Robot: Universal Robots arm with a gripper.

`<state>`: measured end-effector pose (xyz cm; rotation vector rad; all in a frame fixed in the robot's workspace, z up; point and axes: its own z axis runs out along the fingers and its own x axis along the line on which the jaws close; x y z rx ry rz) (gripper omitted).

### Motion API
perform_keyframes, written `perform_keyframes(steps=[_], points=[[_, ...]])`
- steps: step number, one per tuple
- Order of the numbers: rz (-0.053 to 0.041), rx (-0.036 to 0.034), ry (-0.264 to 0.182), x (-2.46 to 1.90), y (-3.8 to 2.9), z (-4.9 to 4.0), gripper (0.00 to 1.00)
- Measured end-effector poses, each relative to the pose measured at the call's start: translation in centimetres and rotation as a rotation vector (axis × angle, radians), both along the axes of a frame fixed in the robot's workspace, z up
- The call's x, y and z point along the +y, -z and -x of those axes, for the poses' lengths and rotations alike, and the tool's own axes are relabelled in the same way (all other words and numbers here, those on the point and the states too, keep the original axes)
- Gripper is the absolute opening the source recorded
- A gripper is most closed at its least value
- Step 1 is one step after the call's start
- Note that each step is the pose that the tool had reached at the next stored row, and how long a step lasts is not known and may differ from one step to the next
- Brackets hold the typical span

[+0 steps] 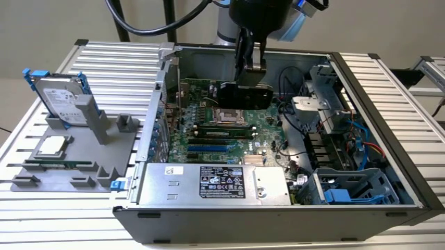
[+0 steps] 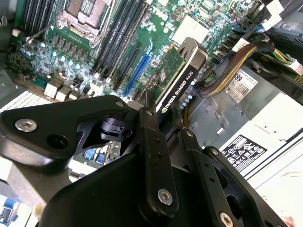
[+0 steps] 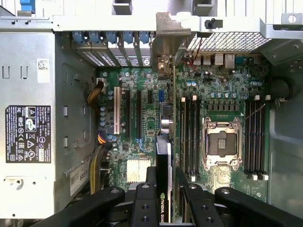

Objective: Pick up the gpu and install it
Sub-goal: 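Insert the gpu into the slot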

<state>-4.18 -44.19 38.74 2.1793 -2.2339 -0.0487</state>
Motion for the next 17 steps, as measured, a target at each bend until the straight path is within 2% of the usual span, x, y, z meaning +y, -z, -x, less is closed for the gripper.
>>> perform_keyframes(steps=[17], points=[[0.0014, 0.0, 0.017, 0.11, 0.17, 0.0, 0.0]])
